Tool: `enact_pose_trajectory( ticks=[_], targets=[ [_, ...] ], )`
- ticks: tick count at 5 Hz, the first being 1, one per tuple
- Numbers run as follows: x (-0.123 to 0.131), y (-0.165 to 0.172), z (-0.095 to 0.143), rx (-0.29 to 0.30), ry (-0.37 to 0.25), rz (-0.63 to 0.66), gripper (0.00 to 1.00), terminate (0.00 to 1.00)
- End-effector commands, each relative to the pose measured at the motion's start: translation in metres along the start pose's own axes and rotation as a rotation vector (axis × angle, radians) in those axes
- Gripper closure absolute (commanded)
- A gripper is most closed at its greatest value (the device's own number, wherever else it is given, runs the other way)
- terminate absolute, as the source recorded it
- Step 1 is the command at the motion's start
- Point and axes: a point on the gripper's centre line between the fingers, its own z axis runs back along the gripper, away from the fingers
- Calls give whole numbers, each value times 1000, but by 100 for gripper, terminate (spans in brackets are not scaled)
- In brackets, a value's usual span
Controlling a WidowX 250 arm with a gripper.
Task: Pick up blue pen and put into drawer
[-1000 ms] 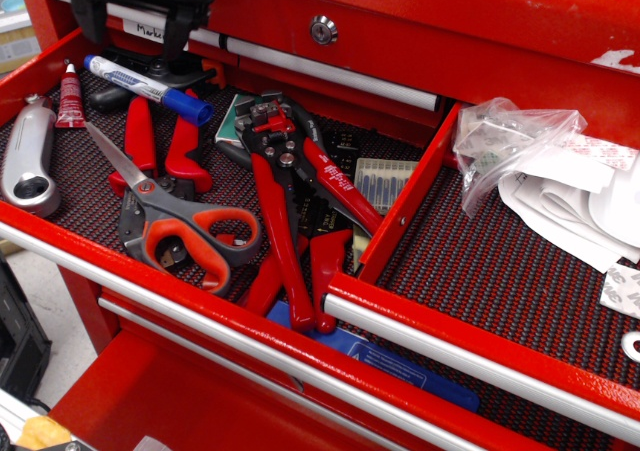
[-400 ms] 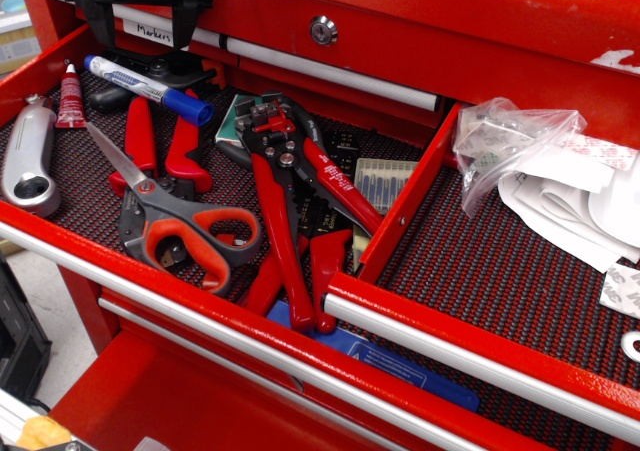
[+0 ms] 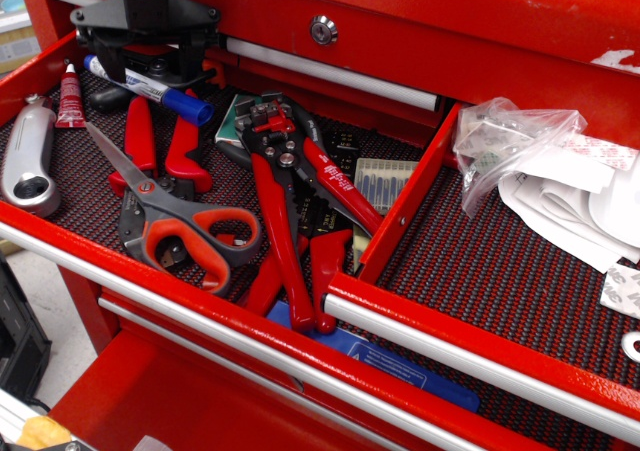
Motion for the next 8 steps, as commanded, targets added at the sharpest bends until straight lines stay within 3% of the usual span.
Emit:
enact_pose_trajectory(
  ticks=[1, 3, 5, 6, 7, 8],
  targets=[
    [13, 6, 8, -24, -109, 76, 0, 0],
    [-1, 5, -11, -53, -106, 120, 0, 0],
    [-24, 6, -19, -41, -59, 169, 0, 0],
    [-34, 12, -3, -17, -4, 175, 100, 0],
    [-37, 13, 14, -8, 62, 201, 100, 0],
    [-38, 2, 49, 40, 128, 248, 100, 0]
  ],
)
